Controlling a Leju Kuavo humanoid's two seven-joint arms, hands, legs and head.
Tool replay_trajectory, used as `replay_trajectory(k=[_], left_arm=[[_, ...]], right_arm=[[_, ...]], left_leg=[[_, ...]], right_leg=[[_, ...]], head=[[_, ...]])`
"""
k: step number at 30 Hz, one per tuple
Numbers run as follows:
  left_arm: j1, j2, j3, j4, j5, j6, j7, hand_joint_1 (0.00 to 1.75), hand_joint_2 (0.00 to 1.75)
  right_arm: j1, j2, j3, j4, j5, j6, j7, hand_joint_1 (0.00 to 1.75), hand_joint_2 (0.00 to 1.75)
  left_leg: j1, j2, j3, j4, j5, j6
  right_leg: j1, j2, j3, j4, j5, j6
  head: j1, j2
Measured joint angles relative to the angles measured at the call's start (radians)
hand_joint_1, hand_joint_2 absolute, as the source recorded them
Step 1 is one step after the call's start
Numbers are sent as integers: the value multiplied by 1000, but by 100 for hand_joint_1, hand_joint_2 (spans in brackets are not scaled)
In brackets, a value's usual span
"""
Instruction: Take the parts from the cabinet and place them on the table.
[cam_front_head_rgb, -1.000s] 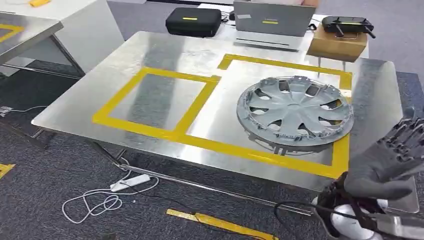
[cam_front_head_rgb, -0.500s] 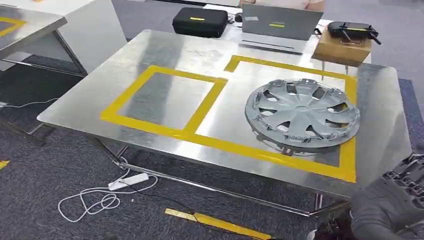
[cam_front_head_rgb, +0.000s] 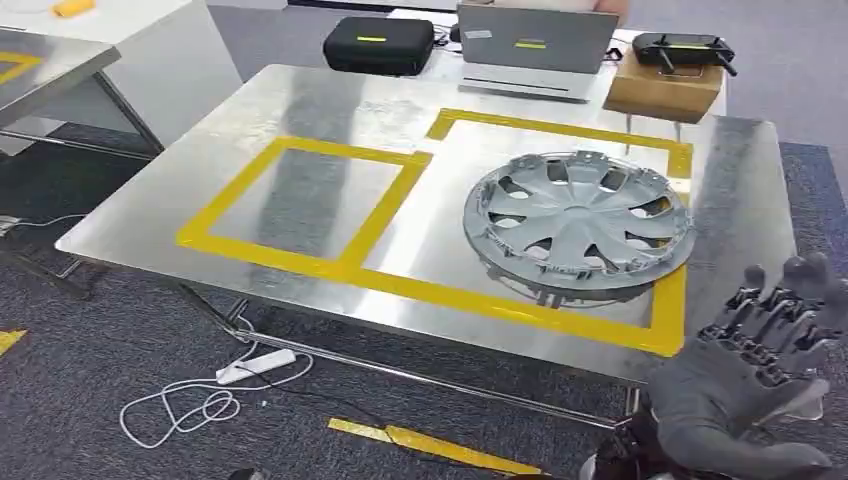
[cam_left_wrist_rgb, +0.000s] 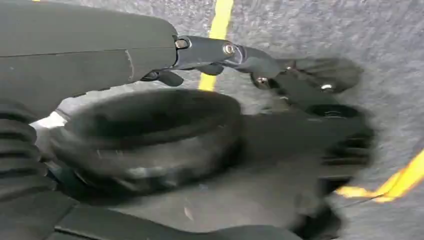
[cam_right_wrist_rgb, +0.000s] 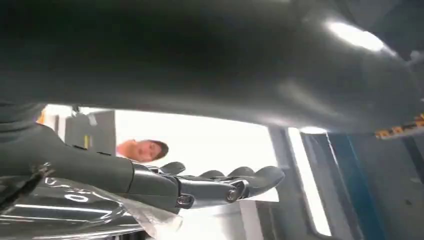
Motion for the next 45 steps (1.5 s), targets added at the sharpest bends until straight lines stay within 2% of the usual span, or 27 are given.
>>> replay_trajectory(k=[2, 4, 6, 7, 11, 13, 15, 16, 17, 19, 21, 22, 23, 26, 27, 29, 30, 31, 32, 34, 36, 37, 38, 41, 42, 43, 45], left_arm=[[11, 24, -24, 0, -34, -36, 30, 0, 175], [21, 39, -46, 0, -53, -56, 44, 0, 175], [24, 53, -62, 0, -59, -63, 46, 0, 175], [24, 60, -70, 0, -68, -68, 52, 0, 175], [31, 71, -110, 0, -106, -101, 91, 0, 175], [29, 31, -88, -8, 34, -56, -55, 0, 175], [28, -34, -44, -10, 144, 10, -312, 0, 175], [29, -56, -33, -10, 149, 23, -402, 0, 175], [28, -77, -27, -10, 151, 29, -430, 0, 175], [25, -99, -8, -10, 159, 45, -428, 0, 175], [24, -107, 0, -10, 159, 49, -427, 0, 175], [22, -107, 3, -10, 159, 49, -428, 0, 175], [21, -107, 9, -10, 157, 47, -431, 0, 175], [22, -112, 13, -10, 155, 51, -427, 0, 175], [23, -111, 14, -10, 155, 58, -421, 0, 175], [24, -110, 16, -10, 159, 70, -410, 0, 175], [24, -110, 19, -10, 162, 76, -405, 0, 175], [23, -110, 21, -10, 164, 83, -399, 0, 175], [21, -110, 23, -10, 166, 92, -390, 0, 175], [18, -109, 32, -10, 168, 104, -376, 0, 175], [17, -109, 36, -10, 172, 110, -368, 0, 175], [16, -109, 37, -10, 175, 113, -365, 0, 175], [14, -109, 38, -10, 176, 116, -362, 0, 175], [10, -109, 41, -10, 184, 136, -338, 0, 175], [10, -111, 43, -10, 186, 142, -330, 0, 175], [7, -111, 47, -10, 186, 154, -322, 0, 175], [5, -111, 54, -9, 186, 183, -305, 0, 175]], right_arm=[[-12, 9, 2, 26, -11, 17, 8, 0, 0], [-22, 18, 2, 37, -18, 30, 10, 0, 0], [-31, 26, 2, 47, -20, 34, 10, 0, 0], [-37, 30, 2, 52, -21, 37, 11, 0, 0], [-56, 53, 1, 80, -11, 56, 31, 0, 0], [-11, 65, -9, 73, 89, -43, 12, 0, 0], [70, 64, -11, 35, 121, -117, -14, 0, 0], [91, 62, -14, 25, 122, -126, -18, 0, 0], [108, 60, -16, 18, 124, -129, -21, 0, 0], [135, 60, -19, 4, 124, -130, -23, 0, 0], [145, 60, -23, -2, 125, -130, -23, 0, 0], [147, 60, -24, -6, 126, -130, -24, 0, 0], [149, 60, -26, -11, 130, -130, -24, 0, 0], [172, 60, -31, -20, 136, -130, -24, 0, 0], [174, 60, -31, -22, 136, -130, -24, 0, 0], [174, 60, -33, -24, 133, -130, -23, 0, 0], [176, 60, -33, -24, 132, -130, -23, 0, 0], [177, 60, -33, -24, 129, -130, -23, 0, 0], [177, 60, -33, -24, 127, -130, -22, 0, 0], [177, 60, -33, -24, 122, -130, -21, 0, 0], [176, 60, -33, -24, 118, -130, -19, 0, 0], [176, 60, -33, -24, 118, -130, -19, 0, 0], [175, 60, -33, -24, 117, -130, -18, 0, 0], [170, 60, -32, -24, 106, -130, -16, 0, 0], [170, 59, -32, -24, 101, -130, -14, 0, 0], [169, 56, -32, -24, 96, -130, -14, 0, 0], [161, 50, -31, -23, 84, -130, -13, 0, 0]], left_leg=[[0, 0, -38, 85, -27, -1], [-1, 0, 4, 3, 37, 8], [-5, -1, 92, -172, 121, 24], [-10, -2, 112, -212, 113, 31], [-13, 0, 100, -218, 129, 41], [-4, 5, 90, -230, 146, 56], [-7, -5, 74, -229, 156, 65], [-9, -3, 65, -229, 162, 64], [-11, 1, 57, -228, 167, 63], [-12, 9, 42, -228, 180, 60], [-12, 11, 29, -227, 192, 55], [-15, 10, 26, -225, 198, 50], [-18, 10, 20, -224, 204, 45], [-16, 8, 18, -227, 227, 27], [-13, 6, 13, -221, 225, 23], [-11, 3, -5, -149, 109, 10], [-8, 3, -17, -75, 42, 5], [-7, 3, -26, -2, -7, 2], [-6, 3, -28, 56, -23, 0], [-5, 3, 11, 54, 26, 1], [-5, 3, 125, -104, 91, 11], [-6, 0, 179, -185, 88, 19], [-10, -1, 202, -233, 77, 23], [-12, -1, 187, -244, 74, 30], [-5, 1, 181, -252, 86, 42], [-3, 5, 171, -253, 97, 49], [-5, 8, 144, -252, 117, 63]], right_leg=[[3, 0, -3, 3, 1, -2], [7, 2, -4, 5, 1, -2], [9, 2, -3, 6, 1, -2], [15, 1, -7, 9, 1, 1], [12, 1, -17, 7, 15, 23], [12, 4, -40, 48, -46, 33], [6, 6, -90, 199, -145, 42], [6, 6, -115, 271, -180, 45], [6, 5, -124, 310, -192, 47], [6, 4, -62, 233, -139, 45], [5, 3, 56, 52, -71, 42], [5, 3, 109, -24, -77, 40], [7, 5, 125, -45, -75, 32], [12, 5, 97, -40, -63, 15], [4, 1, 89, -45, -50, 5], [5, -2, 70, -43, -32, -10], [6, -2, 59, -43, -24, -11], [6, -3, 48, -41, -14, -11], [7, -4, 36, -38, -5, -10], [7, -6, 13, -27, 10, -8], [7, -5, -14, -13, 24, -2], [7, -4, -21, -8, 27, 1], [14, -4, -29, -1, 31, 7], [12, -6, -45, -1, 56, 25], [16, -5, -52, 1, 58, 32], [12, 0, -63, 17, 21, 37], [9, 0, -101, 131, -98, 45]], head=[[0, 0], [0, 0], [0, 0], [0, 0], [1, 0], [2, 0], [5, 0], [6, 0], [6, 0], [6, 0], [5, 0], [5, 0], [2, 0], [3, 0], [5, 0], [-5, 0], [-5, 0], [-5, 0], [-5, 0], [-5, 0], [-6, 0], [-5, 0], [-5, 0], [-4, 0], [-3, 0], [-2, 0], [3, 0]])
